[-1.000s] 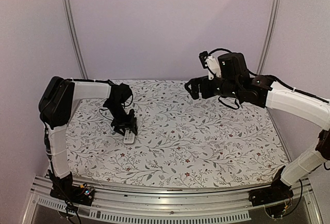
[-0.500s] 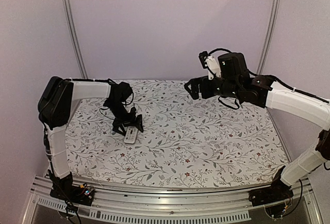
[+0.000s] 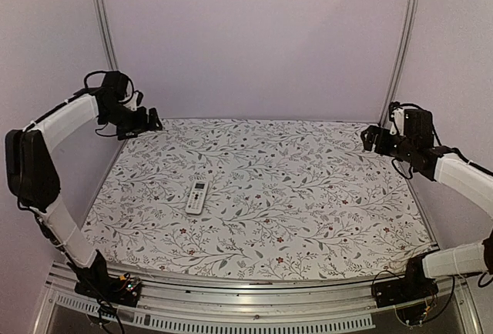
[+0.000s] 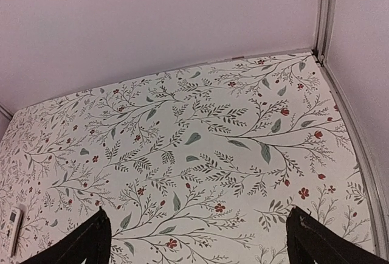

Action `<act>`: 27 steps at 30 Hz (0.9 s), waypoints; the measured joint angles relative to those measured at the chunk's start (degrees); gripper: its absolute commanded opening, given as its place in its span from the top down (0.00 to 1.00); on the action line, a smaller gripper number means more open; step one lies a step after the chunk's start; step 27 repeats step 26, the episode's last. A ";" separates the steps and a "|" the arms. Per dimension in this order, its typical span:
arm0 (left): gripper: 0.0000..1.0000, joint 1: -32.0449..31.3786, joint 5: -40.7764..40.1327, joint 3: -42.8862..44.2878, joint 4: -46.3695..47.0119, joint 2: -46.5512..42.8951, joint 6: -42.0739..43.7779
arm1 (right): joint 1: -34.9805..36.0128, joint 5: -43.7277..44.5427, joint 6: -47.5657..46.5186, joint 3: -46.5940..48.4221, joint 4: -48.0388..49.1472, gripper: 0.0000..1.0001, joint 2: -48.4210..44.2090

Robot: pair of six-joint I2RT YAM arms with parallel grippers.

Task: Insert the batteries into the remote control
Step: Reset both arms

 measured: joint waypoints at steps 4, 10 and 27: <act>0.02 13.11 -0.46 -7.43 5.84 -6.21 1.25 | -6.84 -3.63 0.11 -9.70 4.37 0.01 -8.57; 0.00 21.44 -2.19 -29.62 15.19 -15.54 3.96 | -12.39 -7.63 0.04 -18.49 9.84 0.01 -14.80; 0.00 18.53 -0.35 -62.58 51.30 -38.66 17.11 | -13.64 9.42 10.67 -31.69 20.85 0.01 -22.47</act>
